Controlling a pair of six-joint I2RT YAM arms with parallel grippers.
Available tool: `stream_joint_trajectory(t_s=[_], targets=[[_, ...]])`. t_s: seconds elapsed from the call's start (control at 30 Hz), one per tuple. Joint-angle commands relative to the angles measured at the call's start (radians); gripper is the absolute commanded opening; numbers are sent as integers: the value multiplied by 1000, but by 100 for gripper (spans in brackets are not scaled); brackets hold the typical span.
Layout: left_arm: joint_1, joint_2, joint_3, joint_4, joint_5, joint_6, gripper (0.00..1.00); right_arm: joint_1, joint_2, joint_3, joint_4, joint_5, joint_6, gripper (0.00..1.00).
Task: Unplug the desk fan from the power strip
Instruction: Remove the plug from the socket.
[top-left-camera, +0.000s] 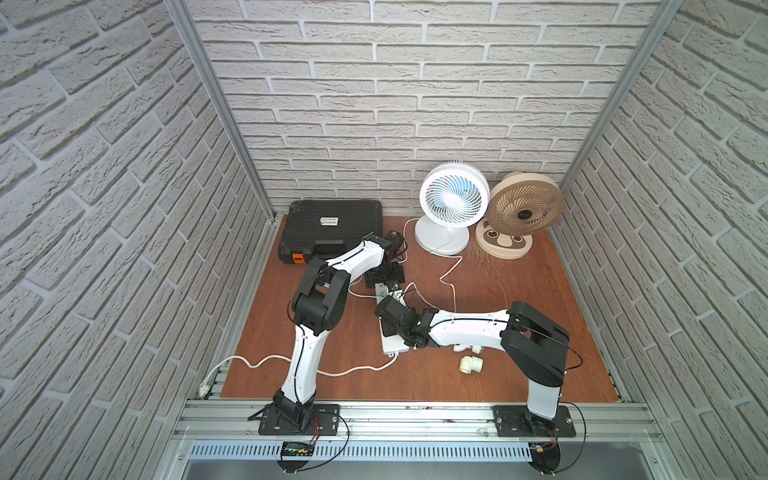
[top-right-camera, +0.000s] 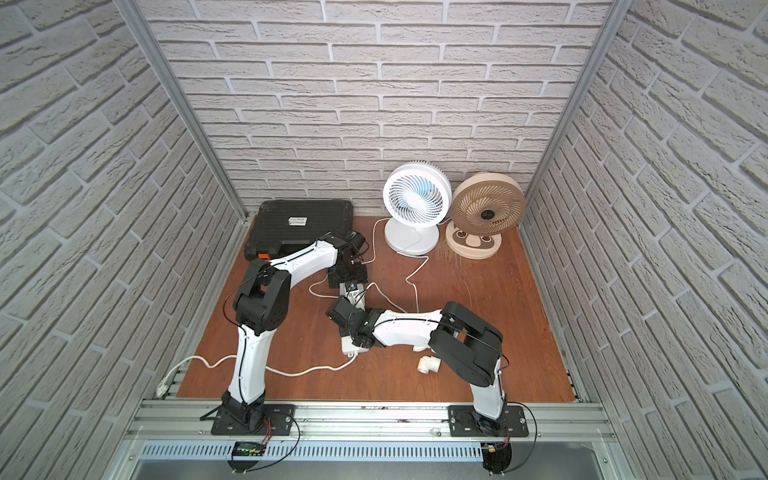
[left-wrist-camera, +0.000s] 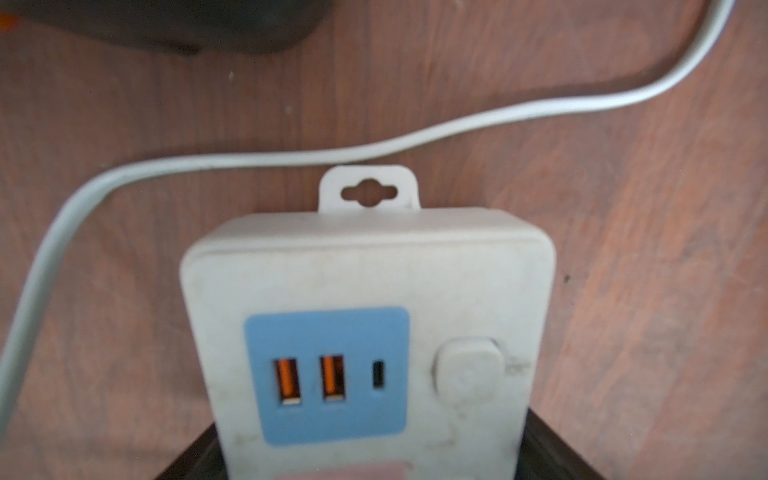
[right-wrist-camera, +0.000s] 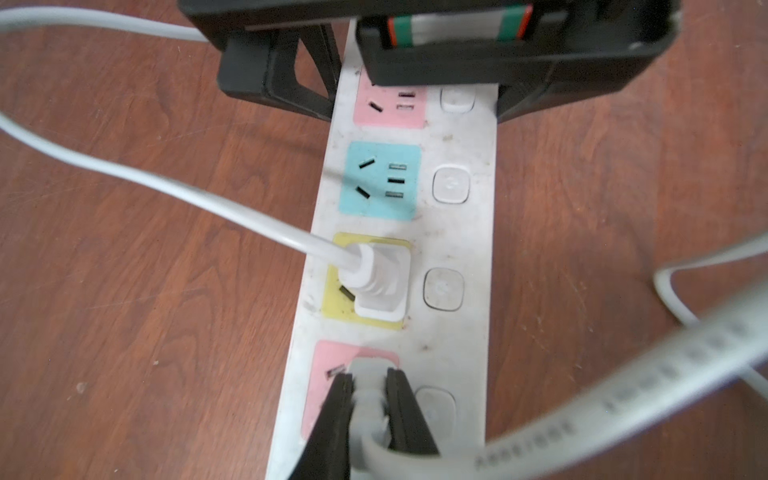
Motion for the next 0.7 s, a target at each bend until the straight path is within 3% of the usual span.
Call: stream_joint_trajectory(t_s=[0.0,0.23,0.53,0.67], targets=[[-4,97,-68,23,38,10,0,-11,6,-25,19,-79,25,3],[-2,101,-61,19,38,14,0,5,16,10,-32,-25,-10,3],[-2,113,-50,19,48,13,0,87,68,139,-178,187,-115,3],[-3,110,-50,20,50,13,0,99,73,162,-191,210,-133,3]])
